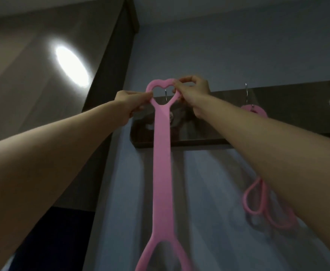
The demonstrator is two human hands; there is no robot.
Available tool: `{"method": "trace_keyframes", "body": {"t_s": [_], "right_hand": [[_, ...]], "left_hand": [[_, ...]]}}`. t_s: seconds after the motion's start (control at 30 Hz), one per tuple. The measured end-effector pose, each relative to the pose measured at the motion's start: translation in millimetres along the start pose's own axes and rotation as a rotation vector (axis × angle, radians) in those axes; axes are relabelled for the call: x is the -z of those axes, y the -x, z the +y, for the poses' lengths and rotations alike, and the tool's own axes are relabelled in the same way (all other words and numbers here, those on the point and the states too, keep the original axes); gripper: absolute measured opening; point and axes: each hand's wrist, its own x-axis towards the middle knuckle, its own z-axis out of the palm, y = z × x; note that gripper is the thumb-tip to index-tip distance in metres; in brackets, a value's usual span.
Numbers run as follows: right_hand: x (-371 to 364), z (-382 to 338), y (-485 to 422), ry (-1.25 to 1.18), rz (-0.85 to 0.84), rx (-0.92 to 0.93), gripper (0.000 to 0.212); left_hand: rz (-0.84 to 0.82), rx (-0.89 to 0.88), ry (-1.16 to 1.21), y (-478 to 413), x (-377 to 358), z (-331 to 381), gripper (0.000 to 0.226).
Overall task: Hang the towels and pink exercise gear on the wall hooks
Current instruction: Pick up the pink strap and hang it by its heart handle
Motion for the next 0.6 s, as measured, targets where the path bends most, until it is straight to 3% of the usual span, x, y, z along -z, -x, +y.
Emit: {"method": "trace_keyframes", "body": {"t_s": [0.2,0.37,0.6], "right_hand": [[-0.9,12.2,-14.7,0.013,0.082,-0.066,0.016],[-9.6,14.3,-23.8,0.038,0.143,-0.049,0.017],[-2.8,24.8,-14.7,0.239,0.049,0.066,0.018]], "left_hand": [[0.014,0.074,0.102,-4.7,-16.7,-4.3,0.027],[0.052,0.116,0.149,-13.8,-19.0,-8.6,0.020],[0.009,0.108,0.096,-19.4,-9.0,-29.9,0.024]]}}
